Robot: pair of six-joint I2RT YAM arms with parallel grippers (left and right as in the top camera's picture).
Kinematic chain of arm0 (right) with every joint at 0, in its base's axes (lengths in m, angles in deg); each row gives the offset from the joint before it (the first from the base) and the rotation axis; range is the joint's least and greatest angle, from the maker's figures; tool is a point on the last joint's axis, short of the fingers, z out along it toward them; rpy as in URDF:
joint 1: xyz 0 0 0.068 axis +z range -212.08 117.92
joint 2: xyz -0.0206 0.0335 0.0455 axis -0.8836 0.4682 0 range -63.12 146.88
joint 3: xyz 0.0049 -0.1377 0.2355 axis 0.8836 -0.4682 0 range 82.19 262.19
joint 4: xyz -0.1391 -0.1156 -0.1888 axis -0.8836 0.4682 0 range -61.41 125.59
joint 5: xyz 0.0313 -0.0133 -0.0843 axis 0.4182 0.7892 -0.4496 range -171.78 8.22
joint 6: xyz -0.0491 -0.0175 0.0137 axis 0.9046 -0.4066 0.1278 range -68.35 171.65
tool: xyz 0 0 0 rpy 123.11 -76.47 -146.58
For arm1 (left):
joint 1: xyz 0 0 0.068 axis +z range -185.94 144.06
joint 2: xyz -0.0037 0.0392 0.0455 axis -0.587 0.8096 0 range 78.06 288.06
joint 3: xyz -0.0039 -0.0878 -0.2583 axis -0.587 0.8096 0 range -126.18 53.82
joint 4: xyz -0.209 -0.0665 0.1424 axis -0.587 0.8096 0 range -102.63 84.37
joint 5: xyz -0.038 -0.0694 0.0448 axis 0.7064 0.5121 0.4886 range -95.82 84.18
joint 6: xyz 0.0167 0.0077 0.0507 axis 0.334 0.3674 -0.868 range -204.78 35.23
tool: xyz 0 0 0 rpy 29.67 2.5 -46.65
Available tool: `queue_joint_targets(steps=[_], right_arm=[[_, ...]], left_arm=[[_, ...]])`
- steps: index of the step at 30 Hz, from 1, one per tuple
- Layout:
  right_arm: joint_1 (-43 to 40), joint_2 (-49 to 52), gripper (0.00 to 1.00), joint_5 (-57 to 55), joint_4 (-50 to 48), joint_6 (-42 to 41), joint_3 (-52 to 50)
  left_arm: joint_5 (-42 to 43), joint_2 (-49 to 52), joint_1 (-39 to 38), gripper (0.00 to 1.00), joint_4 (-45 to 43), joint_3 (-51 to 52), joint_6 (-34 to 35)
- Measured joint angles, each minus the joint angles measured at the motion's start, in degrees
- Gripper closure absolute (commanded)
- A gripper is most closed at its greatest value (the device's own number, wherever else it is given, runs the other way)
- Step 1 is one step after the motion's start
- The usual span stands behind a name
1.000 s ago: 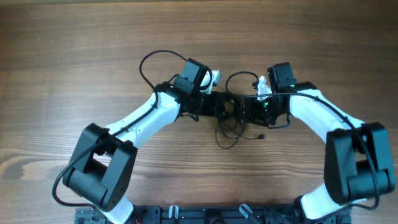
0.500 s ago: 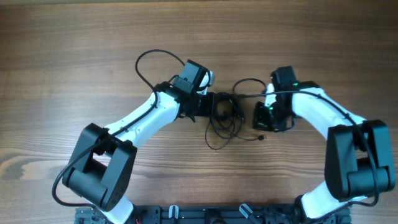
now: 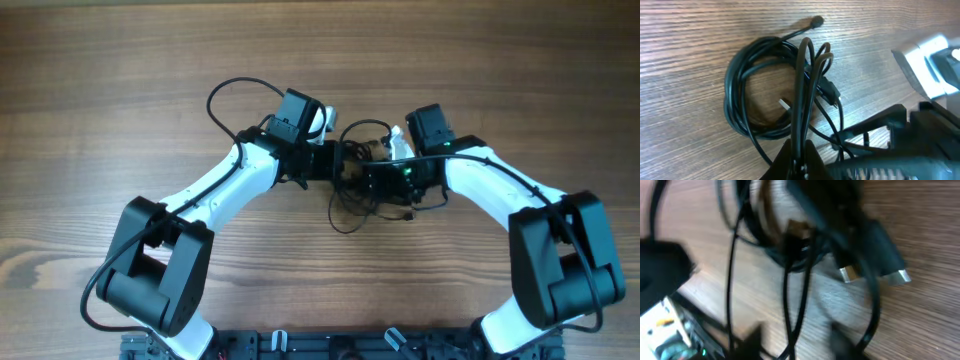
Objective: Untangle cables
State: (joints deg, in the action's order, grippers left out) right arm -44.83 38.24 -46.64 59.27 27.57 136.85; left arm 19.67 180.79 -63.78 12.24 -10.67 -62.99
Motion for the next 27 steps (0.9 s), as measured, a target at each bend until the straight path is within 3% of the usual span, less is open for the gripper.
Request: queue_joint_targets(steps=[4,7,11,16,19,21,22,23,24,27], right_arm=[[0.33,0.0,0.96,-3.93,1.31,-4.28,0.0],[-1.92,0.0,0.96,-5.44,7.67,-4.79,0.24],[-11.69,-3.96,0.96,-8.7,19.04,0.9,1.97],[-15.58,-12.85,0.94,-3.61,18.99,10.12,1.97],[-15.54,-13.68,0.84,-13.66,20.85,2.14,1.97],[-15.72,-13.68,0.62,-22.21,23.47,-3.15,1.97],[-15.87,-13.68,0.53,-26.75,23.87,-5.84,1.97],[-15.91,-13.68,0.51,-28.41,23.93,-6.45,1.97],[-15.93,-13.68,0.51,-29.55,23.02,-7.37,1.97],[-15.96,-13.68,0.48,-20.28,16.22,0.37,1.97]], left_arm=[[1.16,0.0,0.0,0.96,0.04,0.0,0.0],[2.1,0.0,0.66,0.96,1.77,0.0,0.02],[1.27,0.0,4.0,0.96,5.38,0.04,0.02],[-0.15,0.0,7.06,0.96,6.01,0.04,0.0],[-0.15,0.0,6.99,0.96,6.88,0.04,0.0],[-0.87,0.0,7.02,0.96,7.8,0.04,0.0],[-1.11,0.0,7.02,0.93,8.0,0.04,0.0],[-1.25,0.0,7.02,0.68,8.24,0.04,0.0],[-1.38,0.0,7.02,0.56,8.48,0.04,-0.02],[-1.29,0.0,7.02,0.45,8.57,0.04,-0.04]])
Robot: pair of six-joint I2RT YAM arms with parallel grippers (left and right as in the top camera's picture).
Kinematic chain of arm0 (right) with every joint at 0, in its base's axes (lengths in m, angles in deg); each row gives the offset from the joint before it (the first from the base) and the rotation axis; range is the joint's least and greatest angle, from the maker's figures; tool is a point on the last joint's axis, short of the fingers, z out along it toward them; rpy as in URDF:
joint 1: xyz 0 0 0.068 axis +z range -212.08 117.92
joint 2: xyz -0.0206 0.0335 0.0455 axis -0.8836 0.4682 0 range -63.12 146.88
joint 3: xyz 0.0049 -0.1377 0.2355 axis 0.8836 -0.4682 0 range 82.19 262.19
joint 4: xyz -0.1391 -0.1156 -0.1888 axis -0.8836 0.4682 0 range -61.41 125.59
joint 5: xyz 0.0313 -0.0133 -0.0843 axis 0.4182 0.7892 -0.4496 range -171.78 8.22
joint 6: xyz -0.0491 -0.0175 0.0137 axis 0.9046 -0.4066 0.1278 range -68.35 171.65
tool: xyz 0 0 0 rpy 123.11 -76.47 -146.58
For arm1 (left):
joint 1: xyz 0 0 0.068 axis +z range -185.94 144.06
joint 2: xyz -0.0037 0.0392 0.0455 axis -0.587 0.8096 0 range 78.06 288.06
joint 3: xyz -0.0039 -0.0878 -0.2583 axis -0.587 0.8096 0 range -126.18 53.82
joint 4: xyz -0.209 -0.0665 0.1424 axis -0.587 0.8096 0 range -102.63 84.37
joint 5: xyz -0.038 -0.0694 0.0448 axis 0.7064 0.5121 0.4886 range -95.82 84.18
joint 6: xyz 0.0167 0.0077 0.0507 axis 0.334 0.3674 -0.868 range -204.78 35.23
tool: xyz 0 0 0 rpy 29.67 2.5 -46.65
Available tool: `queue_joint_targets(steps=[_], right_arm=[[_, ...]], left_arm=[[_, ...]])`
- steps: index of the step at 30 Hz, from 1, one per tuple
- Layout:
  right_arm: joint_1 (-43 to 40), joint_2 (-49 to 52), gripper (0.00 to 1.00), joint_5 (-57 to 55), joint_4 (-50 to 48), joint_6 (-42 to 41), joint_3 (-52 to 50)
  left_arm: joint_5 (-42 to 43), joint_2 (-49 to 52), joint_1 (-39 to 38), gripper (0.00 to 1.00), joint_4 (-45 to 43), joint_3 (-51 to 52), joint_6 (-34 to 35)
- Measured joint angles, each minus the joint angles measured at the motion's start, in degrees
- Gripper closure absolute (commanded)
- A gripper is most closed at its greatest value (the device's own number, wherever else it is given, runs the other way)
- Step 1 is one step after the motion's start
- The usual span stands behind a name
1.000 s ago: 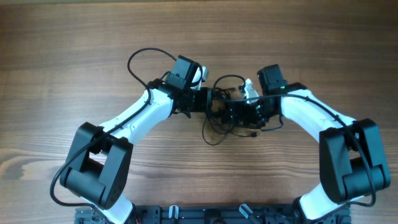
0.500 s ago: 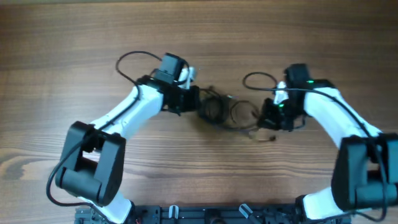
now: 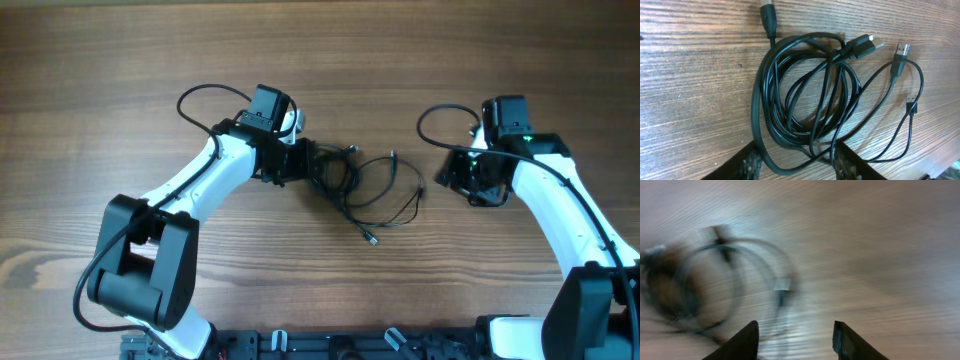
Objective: Untangle cables
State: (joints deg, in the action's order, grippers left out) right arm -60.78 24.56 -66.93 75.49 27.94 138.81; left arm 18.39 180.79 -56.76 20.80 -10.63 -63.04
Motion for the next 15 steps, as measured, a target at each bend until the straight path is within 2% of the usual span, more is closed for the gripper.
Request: queue_joint_targets(steps=[1,2,4,7,9,15], right_arm=[[0.0,0.0,0.48,5.86,-1.64,2.91,0.0],[0.04,0.0,0.48,8.68,-2.25,4.2,-0.02],[0.04,0.0,0.48,11.23,-2.45,5.95,0.0],[0.04,0.0,0.48,12.9,-2.12,7.19,0.0],[0.04,0.0,0.49,13.46,-1.95,7.37,0.0],[0.04,0.0,0.49,13.66,-1.75,7.34,0.0]], left_arm=[[0.11,0.0,0.0,0.43,-0.02,0.0,-0.2],[0.09,0.0,0.11,0.36,-0.42,0.0,-1.05],[-0.17,0.0,0.74,0.26,-3.72,0.11,-1.75],[-4.48,0.0,1.51,0.26,-10.16,0.17,-2.45],[-8.28,0.0,1.7,0.26,-10.36,0.2,-2.56],[-11.3,2.27,-0.11,0.3,-8.26,0.2,-2.58]])
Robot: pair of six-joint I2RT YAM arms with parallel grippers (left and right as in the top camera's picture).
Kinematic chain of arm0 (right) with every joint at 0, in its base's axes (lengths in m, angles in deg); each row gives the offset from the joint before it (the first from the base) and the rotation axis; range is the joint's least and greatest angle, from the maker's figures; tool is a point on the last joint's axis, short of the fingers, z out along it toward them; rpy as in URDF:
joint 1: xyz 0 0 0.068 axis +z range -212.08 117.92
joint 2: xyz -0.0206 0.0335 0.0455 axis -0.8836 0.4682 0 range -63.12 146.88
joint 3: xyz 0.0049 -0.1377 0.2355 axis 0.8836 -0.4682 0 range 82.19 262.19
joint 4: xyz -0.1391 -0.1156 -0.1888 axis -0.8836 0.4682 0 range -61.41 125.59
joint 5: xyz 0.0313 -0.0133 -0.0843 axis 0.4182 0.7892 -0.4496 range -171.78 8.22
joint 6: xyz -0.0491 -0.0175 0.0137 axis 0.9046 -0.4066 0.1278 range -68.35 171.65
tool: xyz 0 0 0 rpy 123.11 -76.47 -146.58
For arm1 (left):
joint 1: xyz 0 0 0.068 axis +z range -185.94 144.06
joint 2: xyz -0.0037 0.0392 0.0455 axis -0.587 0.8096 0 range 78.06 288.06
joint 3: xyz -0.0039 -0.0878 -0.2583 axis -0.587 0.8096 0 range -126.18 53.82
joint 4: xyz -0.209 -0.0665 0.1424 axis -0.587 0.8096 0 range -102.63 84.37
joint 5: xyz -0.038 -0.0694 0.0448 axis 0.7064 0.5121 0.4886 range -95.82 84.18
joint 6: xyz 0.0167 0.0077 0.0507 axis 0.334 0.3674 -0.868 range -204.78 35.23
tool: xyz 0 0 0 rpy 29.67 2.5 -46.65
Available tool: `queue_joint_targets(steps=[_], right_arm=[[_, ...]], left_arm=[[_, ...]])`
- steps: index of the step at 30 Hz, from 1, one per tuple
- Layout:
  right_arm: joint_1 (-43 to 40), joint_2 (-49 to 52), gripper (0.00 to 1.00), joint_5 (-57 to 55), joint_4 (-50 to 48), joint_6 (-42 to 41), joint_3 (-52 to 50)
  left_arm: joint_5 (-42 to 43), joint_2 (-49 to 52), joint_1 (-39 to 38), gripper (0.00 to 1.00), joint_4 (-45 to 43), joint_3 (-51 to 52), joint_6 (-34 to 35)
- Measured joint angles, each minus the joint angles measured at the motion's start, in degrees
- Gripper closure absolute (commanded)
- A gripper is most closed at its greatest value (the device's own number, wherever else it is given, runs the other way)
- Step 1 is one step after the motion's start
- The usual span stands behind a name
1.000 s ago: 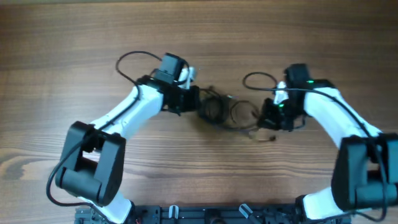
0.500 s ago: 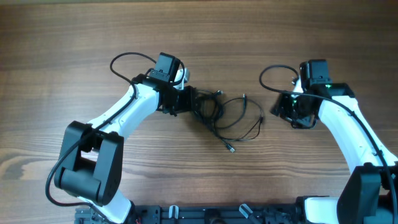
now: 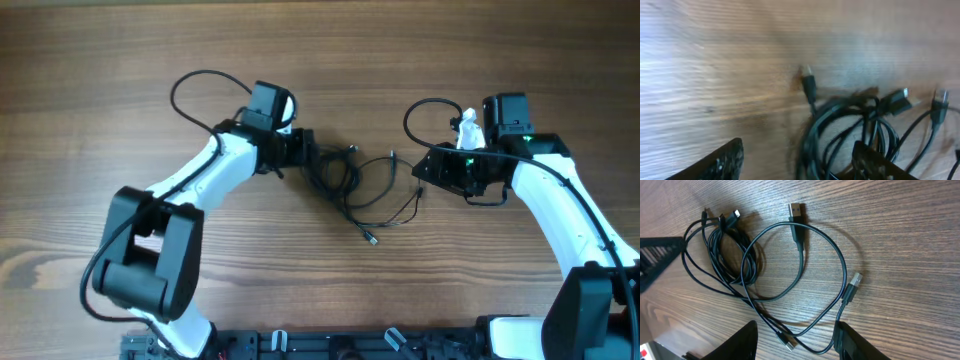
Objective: Untangle cables
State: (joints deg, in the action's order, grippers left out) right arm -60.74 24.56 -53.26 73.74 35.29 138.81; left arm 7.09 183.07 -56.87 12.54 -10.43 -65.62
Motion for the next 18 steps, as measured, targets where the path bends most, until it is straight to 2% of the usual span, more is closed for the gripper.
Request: queue_joint_targets(steps=[2,4,5,6,7,8,9,15,18], right_arm=[[0.0,0.0,0.49,0.0,0.24,0.0,0.0],[0.0,0.0,0.49,0.0,0.28,0.0,0.0],[0.0,0.0,0.49,0.0,0.5,0.0,0.0],[0.0,0.0,0.49,0.0,0.68,0.0,0.0],[0.0,0.0,0.49,0.0,0.66,0.0,-0.02],[0.0,0.0,0.49,0.0,0.68,0.0,0.0],[0.0,0.0,0.49,0.0,0.68,0.0,-0.02],[0.0,0.0,0.48,0.72,0.83,0.9,0.0],[1.57,0.0,0.48,6.29,-2.32,3.1,-0.02]], left_arm=[[-0.13,1.05,-2.43,0.29,-0.09,0.0,0.02],[-0.28,2.86,-5.77,0.37,-0.17,0.0,0.0],[-0.26,3.48,-6.64,0.47,-0.2,0.0,-0.02],[-0.48,3.72,-7.39,0.62,-0.39,-0.17,-0.35],[-0.66,3.98,-7.96,0.71,-0.26,-0.22,-0.55],[-0.7,4.13,-8.11,0.89,-0.42,-0.22,-0.15],[-0.74,4.26,-8.24,0.96,-0.31,-0.22,-0.42],[0.09,3.8,-8.22,0.96,-0.33,-0.22,-0.42],[3.74,-1.46,-8.22,0.96,-0.15,-0.22,-0.42]])
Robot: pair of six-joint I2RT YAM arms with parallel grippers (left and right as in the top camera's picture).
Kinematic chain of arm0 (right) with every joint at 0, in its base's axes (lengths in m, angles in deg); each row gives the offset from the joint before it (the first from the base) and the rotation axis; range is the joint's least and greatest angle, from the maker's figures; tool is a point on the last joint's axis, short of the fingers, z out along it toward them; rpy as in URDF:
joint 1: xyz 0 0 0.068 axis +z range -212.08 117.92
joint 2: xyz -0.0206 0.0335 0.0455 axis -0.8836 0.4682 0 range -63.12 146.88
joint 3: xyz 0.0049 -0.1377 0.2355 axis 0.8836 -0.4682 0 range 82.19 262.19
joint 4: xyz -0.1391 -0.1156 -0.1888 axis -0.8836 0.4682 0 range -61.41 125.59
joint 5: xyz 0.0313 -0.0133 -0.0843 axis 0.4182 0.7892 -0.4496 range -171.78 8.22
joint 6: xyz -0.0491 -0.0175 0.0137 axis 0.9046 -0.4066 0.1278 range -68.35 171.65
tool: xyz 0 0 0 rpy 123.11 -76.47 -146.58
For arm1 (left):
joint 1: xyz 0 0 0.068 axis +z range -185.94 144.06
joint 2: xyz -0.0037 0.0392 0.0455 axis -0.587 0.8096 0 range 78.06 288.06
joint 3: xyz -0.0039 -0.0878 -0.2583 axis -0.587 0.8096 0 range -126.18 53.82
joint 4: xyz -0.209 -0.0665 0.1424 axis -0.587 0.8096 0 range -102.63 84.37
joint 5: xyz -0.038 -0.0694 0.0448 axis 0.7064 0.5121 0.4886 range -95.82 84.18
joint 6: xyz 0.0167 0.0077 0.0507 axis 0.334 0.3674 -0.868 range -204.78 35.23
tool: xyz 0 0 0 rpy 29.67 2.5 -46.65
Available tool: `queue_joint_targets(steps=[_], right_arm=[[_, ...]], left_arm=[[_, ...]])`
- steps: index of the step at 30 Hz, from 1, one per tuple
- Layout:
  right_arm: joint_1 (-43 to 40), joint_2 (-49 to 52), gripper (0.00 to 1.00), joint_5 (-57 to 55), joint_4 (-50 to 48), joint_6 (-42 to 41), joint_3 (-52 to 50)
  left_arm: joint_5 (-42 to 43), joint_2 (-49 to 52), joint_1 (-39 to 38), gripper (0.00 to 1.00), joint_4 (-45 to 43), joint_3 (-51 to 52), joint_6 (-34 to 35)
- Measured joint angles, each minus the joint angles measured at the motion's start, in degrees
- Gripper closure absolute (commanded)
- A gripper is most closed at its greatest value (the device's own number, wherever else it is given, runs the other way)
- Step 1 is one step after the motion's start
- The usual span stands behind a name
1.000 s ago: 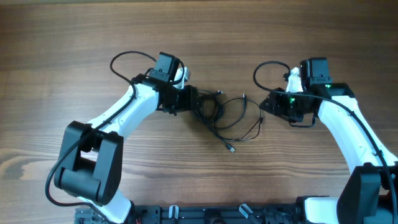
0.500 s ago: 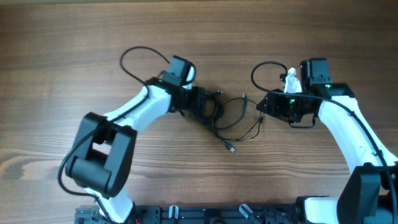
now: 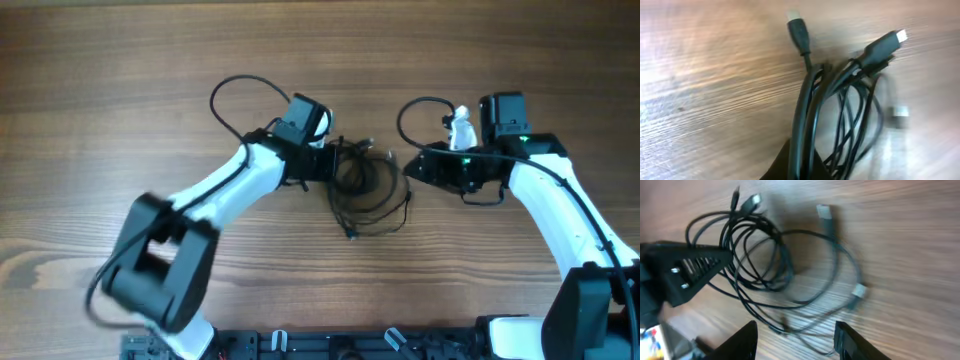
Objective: Untangle cables
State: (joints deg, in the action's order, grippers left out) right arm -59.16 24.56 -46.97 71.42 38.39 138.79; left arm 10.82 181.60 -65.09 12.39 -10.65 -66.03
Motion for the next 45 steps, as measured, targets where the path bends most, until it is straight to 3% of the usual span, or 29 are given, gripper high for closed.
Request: queue_joint_targets(steps=[3,7,13,17,21,23,24,25,26,27,34,37,40,43,45], right_arm=[[4.74,0.0,0.49,4.55,-5.66,1.22,0.02],[7.56,0.0,0.55,6.08,-10.4,1.6,0.02],[7.54,0.0,0.5,6.51,-12.07,-2.19,0.02],[7.56,0.0,0.44,11.41,-13.22,-3.23,0.02],[7.54,0.0,0.44,17.2,-14.86,-3.37,0.02],[7.54,0.0,0.53,19.61,-16.13,-3.41,0.02],[7.54,0.0,0.69,20.28,-17.0,-3.48,0.02],[7.54,0.0,0.74,20.92,-18.08,-3.61,0.02],[7.54,0.0,0.85,20.85,-18.73,-3.87,0.0],[7.56,0.0,0.96,19.8,-18.99,-4.9,0.02],[7.76,-0.07,0.96,-4.92,-14.97,-22.62,0.02],[8.59,-0.37,0.96,-14.51,-6.54,-24.3,0.33],[8.52,-0.37,0.96,-30.69,2.62,-25.16,0.28],[8.24,-0.37,0.96,-41.33,4.24,-25.53,0.28],[7.89,-0.37,0.96,-42.51,4.24,-25.53,0.28]], left_arm=[[6.56,-9.42,-0.02,0.96,-0.5,-0.61,0.0],[9.42,-14.08,-0.07,0.96,-0.55,-0.68,0.0],[12.66,-15.76,-0.07,0.96,-0.46,-0.68,0.0],[13.7,-15.76,-0.07,0.96,-0.57,-0.68,0.0],[17.88,-15.76,-0.07,0.96,-4.24,-0.68,0.02],[24.04,-15.87,-0.02,0.96,-8.0,-0.68,0.02],[26.18,-15.87,-0.07,0.96,-9.44,-0.68,0.04],[30.01,-15.93,-0.07,0.96,-11.39,-0.7,0.02],[31.58,-15.93,-0.07,0.96,-11.56,-0.7,0.02],[32.46,-15.93,-0.07,0.96,-11.54,-0.7,0.02],[34.73,-15.93,0.52,0.96,-8.09,-0.7,-0.04],[27.12,-15.98,5.99,0.96,4.09,-0.85,-1.73],[20.57,-16.13,12.46,0.96,9.16,-0.9,-3.04],[18.75,-16.13,18.75,0.96,9.66,-0.9,-3.69],[18.8,-16.13,21.55,0.95,9.77,-0.9,-3.89]])
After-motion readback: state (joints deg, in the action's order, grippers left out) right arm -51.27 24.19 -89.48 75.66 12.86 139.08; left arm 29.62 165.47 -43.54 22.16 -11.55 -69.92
